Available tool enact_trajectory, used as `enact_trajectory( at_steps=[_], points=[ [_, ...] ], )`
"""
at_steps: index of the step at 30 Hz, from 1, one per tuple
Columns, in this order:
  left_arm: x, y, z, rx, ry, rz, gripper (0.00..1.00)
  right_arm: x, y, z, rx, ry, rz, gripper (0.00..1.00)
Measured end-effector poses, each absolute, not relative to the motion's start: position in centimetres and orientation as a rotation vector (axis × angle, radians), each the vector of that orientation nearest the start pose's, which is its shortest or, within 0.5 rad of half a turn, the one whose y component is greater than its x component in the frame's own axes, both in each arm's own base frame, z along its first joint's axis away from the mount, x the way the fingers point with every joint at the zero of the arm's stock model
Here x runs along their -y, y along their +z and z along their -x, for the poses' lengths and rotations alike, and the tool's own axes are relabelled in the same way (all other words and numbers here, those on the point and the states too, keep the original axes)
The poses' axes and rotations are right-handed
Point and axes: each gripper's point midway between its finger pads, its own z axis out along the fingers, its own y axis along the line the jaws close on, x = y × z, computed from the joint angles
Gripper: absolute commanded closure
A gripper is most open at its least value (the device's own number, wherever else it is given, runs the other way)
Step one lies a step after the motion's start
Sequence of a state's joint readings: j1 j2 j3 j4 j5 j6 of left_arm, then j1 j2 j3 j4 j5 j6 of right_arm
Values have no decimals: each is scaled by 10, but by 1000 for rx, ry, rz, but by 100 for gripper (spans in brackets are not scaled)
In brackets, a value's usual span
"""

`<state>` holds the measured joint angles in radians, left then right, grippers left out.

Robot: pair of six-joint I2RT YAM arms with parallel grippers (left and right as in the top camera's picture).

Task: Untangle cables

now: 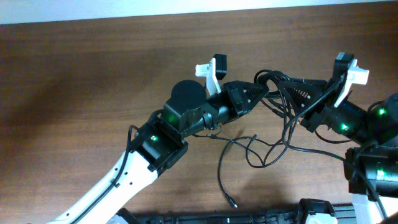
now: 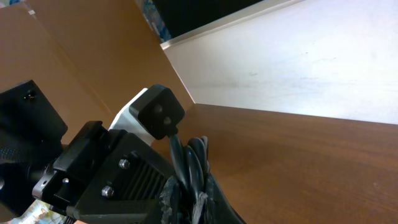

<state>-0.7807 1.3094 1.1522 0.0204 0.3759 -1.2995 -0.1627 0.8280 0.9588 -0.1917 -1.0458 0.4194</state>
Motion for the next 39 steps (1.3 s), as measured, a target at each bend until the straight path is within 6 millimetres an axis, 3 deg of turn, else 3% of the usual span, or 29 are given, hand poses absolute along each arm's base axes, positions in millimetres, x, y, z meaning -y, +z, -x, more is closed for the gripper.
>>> enact_trajectory(
  at_steps=[7, 15, 18, 19, 21, 30, 34, 37, 39],
  points=[
    [352, 355, -267, -2082, -1742, 206, 100, -109, 389, -257, -1670, 1038, 348, 96],
    [354, 354, -270, -2073, -1734, 200, 100, -109, 389, -257, -1672, 1043, 352, 92],
    [353, 354, -273, -2048, -1690, 150, 100, -110, 388, -257, -1674, 1051, 356, 69],
    [353, 354, -275, -2034, -1665, 134, 100, -111, 388, -255, -1675, 1058, 364, 55],
    [349, 352, -283, -1998, -1568, 77, 100, -113, 388, -253, -1676, 1075, 372, 2],
    [342, 332, -295, -1910, -1152, -323, 100, -113, 383, -252, -1703, 1089, 349, 1],
    [331, 306, -298, -1979, -974, -403, 100, -100, 352, -262, -1848, 1051, 155, 2],
    [309, 283, -301, -2068, -783, -415, 100, -92, 334, -266, -1919, 993, 83, 2],
    [295, 289, -305, -2068, -664, -428, 100, -88, 325, -266, -1947, 944, 88, 2]
  ],
)
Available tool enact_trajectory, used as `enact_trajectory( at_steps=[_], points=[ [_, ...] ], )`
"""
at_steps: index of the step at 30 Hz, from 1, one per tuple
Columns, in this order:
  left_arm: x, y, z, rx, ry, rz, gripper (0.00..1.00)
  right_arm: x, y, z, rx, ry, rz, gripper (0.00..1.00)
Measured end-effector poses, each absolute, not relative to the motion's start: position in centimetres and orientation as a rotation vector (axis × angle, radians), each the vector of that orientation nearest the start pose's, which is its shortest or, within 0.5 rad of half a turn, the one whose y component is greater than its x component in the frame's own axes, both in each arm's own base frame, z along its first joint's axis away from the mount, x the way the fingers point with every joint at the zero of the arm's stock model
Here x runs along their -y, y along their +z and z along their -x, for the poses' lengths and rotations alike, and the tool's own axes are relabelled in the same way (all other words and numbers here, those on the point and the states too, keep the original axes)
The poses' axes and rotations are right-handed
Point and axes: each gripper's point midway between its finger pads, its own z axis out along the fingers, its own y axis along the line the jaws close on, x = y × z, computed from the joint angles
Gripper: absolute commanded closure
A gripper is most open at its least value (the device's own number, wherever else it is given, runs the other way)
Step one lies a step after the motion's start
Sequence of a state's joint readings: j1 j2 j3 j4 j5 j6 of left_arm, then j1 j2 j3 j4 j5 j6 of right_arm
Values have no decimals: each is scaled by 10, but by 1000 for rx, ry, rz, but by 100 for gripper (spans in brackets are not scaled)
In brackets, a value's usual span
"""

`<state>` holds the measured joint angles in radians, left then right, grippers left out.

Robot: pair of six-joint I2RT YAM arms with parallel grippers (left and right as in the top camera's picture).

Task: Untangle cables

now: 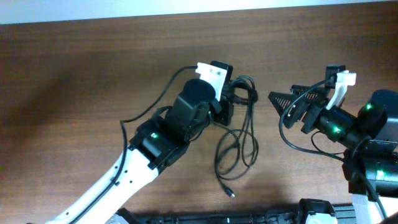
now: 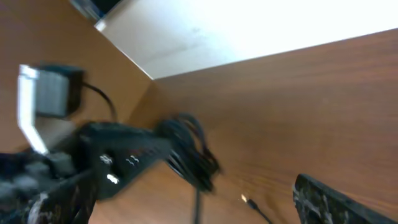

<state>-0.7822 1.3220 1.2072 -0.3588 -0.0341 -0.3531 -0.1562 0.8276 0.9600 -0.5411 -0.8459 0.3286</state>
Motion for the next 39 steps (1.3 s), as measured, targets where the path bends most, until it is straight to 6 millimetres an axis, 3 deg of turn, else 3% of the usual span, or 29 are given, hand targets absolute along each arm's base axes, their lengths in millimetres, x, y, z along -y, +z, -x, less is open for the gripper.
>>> enact_trajectory(
  at_steps=[6, 12, 15, 19, 24, 25, 30, 39],
  points=[
    [287, 330, -303, -1995, -617, -469, 100, -103, 312, -256, -1954, 836, 326, 2],
    [288, 334, -300, -1986, -626, -498, 100, -133, 314, -246, -1851, 742, 640, 0],
    [288, 333, -299, -1987, -624, -504, 100, -142, 318, -248, -1789, 661, 732, 21],
    [292, 333, -295, -1982, -627, -533, 100, -147, 324, -251, -1724, 593, 797, 34],
    [302, 332, -284, -1970, -635, -589, 100, -145, 319, -263, -1734, 553, 799, 82],
    [302, 332, -284, -1972, -631, -592, 100, -144, 317, -266, -1743, 545, 794, 86],
    [298, 330, -287, -1977, -598, -578, 100, -143, 310, -274, -1770, 540, 784, 96],
    [285, 327, -295, -2027, -557, -382, 100, -143, 311, -277, -1823, 599, 675, 96]
  ],
)
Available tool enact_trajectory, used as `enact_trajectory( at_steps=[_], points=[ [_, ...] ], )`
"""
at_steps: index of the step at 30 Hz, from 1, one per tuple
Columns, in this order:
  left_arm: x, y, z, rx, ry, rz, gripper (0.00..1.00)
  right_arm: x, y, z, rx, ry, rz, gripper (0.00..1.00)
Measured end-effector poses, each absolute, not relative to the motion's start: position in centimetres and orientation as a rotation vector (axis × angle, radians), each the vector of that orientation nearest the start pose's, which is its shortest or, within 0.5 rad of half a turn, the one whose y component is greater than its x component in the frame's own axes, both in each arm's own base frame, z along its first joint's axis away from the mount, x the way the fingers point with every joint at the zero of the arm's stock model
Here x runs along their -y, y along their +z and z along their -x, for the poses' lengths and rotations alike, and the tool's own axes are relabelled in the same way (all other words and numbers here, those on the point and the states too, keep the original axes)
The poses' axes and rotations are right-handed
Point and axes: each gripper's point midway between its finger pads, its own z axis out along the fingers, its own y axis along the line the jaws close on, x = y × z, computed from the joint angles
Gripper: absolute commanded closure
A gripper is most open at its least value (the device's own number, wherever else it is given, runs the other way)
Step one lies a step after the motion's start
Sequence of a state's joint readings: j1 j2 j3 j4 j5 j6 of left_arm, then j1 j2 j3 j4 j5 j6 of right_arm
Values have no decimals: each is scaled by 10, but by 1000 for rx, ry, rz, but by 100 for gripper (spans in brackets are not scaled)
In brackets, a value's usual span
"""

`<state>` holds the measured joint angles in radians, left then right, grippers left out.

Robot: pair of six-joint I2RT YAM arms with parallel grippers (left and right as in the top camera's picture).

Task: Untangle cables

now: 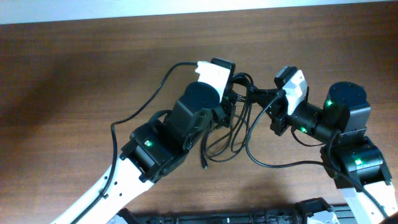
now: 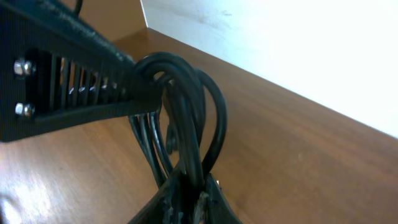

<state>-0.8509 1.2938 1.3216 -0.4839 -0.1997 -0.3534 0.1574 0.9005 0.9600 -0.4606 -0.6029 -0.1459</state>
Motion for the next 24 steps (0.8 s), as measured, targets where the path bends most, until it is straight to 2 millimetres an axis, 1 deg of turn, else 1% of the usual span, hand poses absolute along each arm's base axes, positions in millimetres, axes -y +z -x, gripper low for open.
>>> enact_trajectory(
  at_steps=[3, 6, 15, 20, 21, 22, 24],
  points=[
    [277, 321, -296, -2079, -556, -245, 100, -141, 309, -279, -1875, 638, 572, 96],
    [272, 319, -297, -2099, -574, -140, 100, -136, 307, -283, -1923, 656, 460, 96],
    [268, 318, -299, -2112, -615, -2, 100, -124, 292, -285, -2063, 741, 157, 96],
    [266, 317, -299, -2128, -691, 160, 100, -123, 291, -285, -2089, 798, 31, 96],
    [266, 317, -299, -2130, -698, 176, 98, -123, 292, -286, -2085, 804, 24, 96],
    [266, 317, -299, -2131, -705, 190, 90, -123, 293, -287, -2078, 806, 24, 96],
    [265, 316, -300, -2133, -710, 210, 67, -124, 298, -288, -2059, 814, 26, 96]
  ],
)
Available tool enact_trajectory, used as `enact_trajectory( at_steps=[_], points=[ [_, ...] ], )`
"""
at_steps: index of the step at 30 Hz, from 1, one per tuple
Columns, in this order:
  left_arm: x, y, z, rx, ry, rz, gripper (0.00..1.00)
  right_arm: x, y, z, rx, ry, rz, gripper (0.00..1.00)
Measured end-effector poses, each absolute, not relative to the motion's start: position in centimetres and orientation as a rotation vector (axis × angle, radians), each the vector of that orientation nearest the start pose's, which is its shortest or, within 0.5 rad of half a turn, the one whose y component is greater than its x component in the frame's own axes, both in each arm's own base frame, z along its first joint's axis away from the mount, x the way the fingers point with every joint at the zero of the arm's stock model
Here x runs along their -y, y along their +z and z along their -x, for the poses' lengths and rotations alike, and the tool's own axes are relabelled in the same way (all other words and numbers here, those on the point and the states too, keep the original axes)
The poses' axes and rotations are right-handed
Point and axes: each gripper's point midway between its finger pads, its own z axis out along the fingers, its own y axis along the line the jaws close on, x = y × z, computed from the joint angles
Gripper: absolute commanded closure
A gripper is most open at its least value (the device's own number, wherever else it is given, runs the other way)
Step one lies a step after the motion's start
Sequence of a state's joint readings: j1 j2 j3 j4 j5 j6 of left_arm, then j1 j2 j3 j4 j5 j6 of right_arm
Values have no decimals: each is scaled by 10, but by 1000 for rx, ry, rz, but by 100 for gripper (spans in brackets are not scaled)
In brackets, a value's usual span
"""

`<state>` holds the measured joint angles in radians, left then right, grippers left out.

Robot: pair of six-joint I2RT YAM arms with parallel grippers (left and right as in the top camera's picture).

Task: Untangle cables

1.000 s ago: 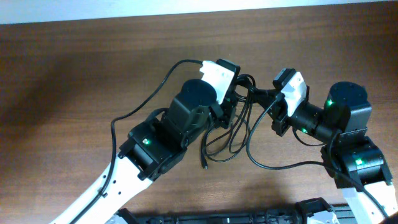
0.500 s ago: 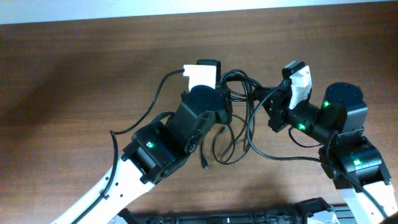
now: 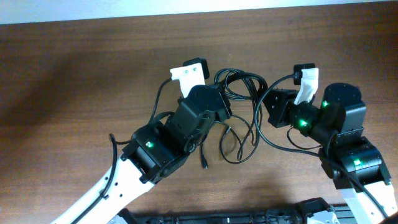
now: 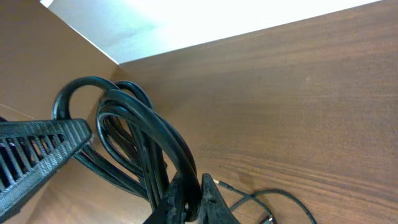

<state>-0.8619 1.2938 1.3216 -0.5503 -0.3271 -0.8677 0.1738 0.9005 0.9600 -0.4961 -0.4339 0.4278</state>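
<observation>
A tangle of black cables lies in the upper middle of the brown table, with thin loops trailing toward the front and a plug end. My right gripper is shut on several thick loops of the cable bundle; overhead it sits at the bundle's right side. My left gripper is at the bundle's left side. One of its ribbed fingers touches the loops, but its jaws are hidden. A thin cable with a metal tip runs beside my right fingertips.
A pale wall borders the far table edge. Another black cable curves from the bundle under my right arm. A cable runs along my left arm. Bare brown wood stretches to the left.
My left wrist has moved left and toward the front, so more of the bundle shows between the arms. My right gripper is still shut on the loops and has shifted slightly right.
First both grippers met at the tangle, right of centre. Then my left gripper held the bundle at the centre and my right stood apart to the right. Then my right gripper was shut on the loops beside the left finger, and it still grips them.
</observation>
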Motion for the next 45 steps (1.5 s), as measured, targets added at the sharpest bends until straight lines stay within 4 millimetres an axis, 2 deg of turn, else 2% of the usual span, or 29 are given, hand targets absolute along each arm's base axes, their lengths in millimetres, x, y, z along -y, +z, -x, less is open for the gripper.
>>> enact_trajectory(
  at_steps=[2, 6, 11, 15, 16, 19, 22, 25, 27, 31, 35, 36, 45],
  points=[
    [262, 316, -302, -2131, -705, 232, 50, -123, 302, -291, -2036, 814, 25, 96],
    [254, 319, -304, -2119, -707, 273, 26, -120, 313, -297, -1986, 809, 16, 96],
    [262, 319, -298, -2147, -765, 241, 20, -121, 319, -299, -1961, 819, 10, 96],
    [273, 318, -290, -2182, -834, 195, 18, -127, 333, -300, -1903, 862, 47, 96],
    [274, 317, -289, -2188, -844, 187, 13, -129, 338, -299, -1884, 874, 62, 96],
    [277, 317, -286, -2199, -869, 178, 10, -135, 348, -298, -1842, 907, 107, 96],
    [280, 317, -283, -2212, -909, 206, 12, -141, 359, -294, -1800, 944, 159, 96],
    [282, 317, -282, -2223, -952, 263, 30, -147, 370, -290, -1750, 978, 214, 96],
    [282, 317, -283, -2223, -978, 305, 28, -152, 376, -286, -1722, 1004, 254, 96],
    [273, 318, -292, -2218, -1019, 432, 18, -159, 381, -279, -1703, 1048, 309, 96],
    [266, 325, -297, -2197, -1079, 499, 18, -163, 385, -274, -1683, 1074, 348, 96],
    [265, 328, -297, -2192, -1093, 506, 14, -164, 388, -273, -1668, 1081, 364, 96],
    [282, 340, -287, -2205, -1247, 449, 17, -172, 402, -261, -1592, 1124, 463, 96]
  ],
)
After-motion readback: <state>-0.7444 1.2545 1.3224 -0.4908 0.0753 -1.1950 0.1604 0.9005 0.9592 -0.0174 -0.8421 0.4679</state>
